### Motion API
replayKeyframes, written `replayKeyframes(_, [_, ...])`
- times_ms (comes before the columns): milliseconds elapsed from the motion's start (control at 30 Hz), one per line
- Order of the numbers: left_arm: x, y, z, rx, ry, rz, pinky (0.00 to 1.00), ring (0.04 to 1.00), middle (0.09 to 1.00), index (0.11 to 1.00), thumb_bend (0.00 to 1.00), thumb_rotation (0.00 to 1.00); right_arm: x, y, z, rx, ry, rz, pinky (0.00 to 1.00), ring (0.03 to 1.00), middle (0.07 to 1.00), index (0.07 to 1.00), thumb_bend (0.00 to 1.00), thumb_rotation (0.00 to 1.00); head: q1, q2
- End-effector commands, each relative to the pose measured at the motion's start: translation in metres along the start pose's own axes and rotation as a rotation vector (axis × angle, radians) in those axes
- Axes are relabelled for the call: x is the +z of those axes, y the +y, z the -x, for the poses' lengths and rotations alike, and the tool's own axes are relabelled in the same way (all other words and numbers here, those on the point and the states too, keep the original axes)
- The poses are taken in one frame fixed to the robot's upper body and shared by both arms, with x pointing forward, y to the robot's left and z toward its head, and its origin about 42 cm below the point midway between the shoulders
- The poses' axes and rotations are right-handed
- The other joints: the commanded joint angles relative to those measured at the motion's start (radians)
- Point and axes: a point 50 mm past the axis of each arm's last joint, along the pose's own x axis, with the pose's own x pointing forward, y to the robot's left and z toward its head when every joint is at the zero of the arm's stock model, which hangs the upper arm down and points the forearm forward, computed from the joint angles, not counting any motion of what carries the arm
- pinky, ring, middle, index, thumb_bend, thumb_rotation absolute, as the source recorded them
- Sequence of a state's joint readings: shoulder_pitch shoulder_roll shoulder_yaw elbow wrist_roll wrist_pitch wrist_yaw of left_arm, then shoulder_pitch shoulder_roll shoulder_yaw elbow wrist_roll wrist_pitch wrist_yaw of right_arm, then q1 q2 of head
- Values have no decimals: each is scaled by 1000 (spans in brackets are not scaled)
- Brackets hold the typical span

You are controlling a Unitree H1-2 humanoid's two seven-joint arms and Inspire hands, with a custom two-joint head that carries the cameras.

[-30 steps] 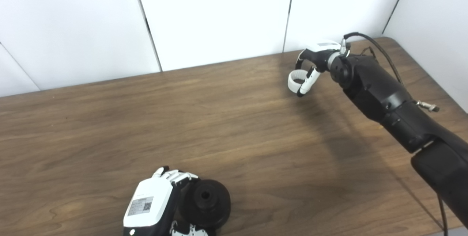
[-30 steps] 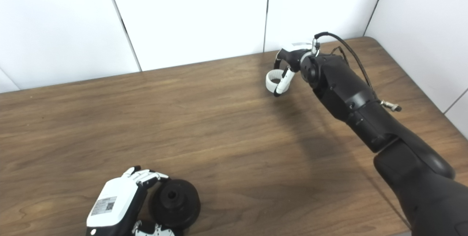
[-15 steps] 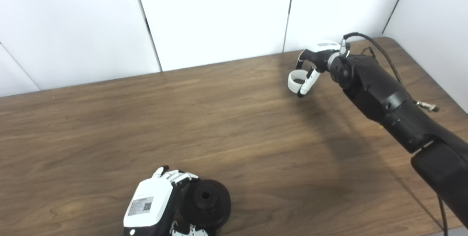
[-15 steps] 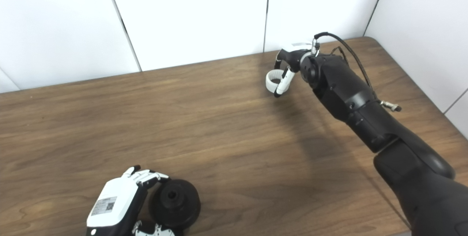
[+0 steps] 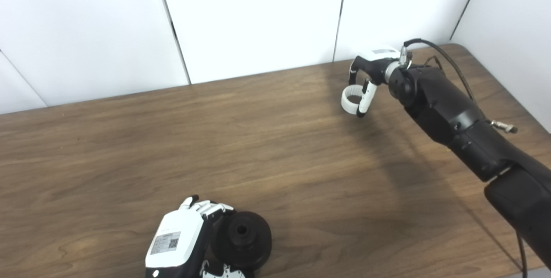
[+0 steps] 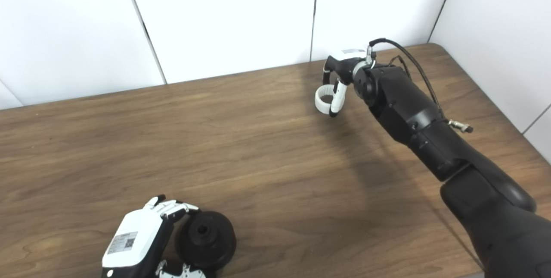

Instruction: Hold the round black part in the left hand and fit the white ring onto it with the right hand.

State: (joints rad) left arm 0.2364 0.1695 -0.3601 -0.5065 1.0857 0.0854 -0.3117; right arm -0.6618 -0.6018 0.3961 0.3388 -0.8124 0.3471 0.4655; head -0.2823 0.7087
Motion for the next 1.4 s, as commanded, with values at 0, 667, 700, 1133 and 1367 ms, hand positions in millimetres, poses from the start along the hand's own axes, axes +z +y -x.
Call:
replayKeyframes(0, [4, -1, 3, -4, -21, -6, 940, 826, 741, 481, 524, 51, -4, -32, 3, -105, -10, 18, 1000, 957, 847, 486, 525, 138, 1, 1])
replayKeyframes(667, [18, -2, -7, -11, -28, -12, 955, 850, 752, 481, 525, 53, 34, -79, 109, -232, -309, 80, 1000, 949, 831, 484, 525, 139, 208, 110])
replayKeyframes(700, [20, -2, -8, -14, -27, -14, 958, 853, 753, 481, 525, 53, 39, -80, 120, -238, -337, 90, 1000, 945, 827, 484, 525, 140, 227, 121])
replayKeyframes(1133, [30, 3, -18, -57, -4, -35, 995, 873, 761, 481, 525, 56, 95, -60, 224, -202, -651, 135, 1000, 917, 802, 482, 526, 140, 264, 188])
replayKeyframes(1367, [30, 6, -20, -57, -2, -42, 985, 869, 762, 481, 525, 56, 111, -48, 251, -196, -752, 113, 1000, 910, 794, 481, 525, 137, 260, 207])
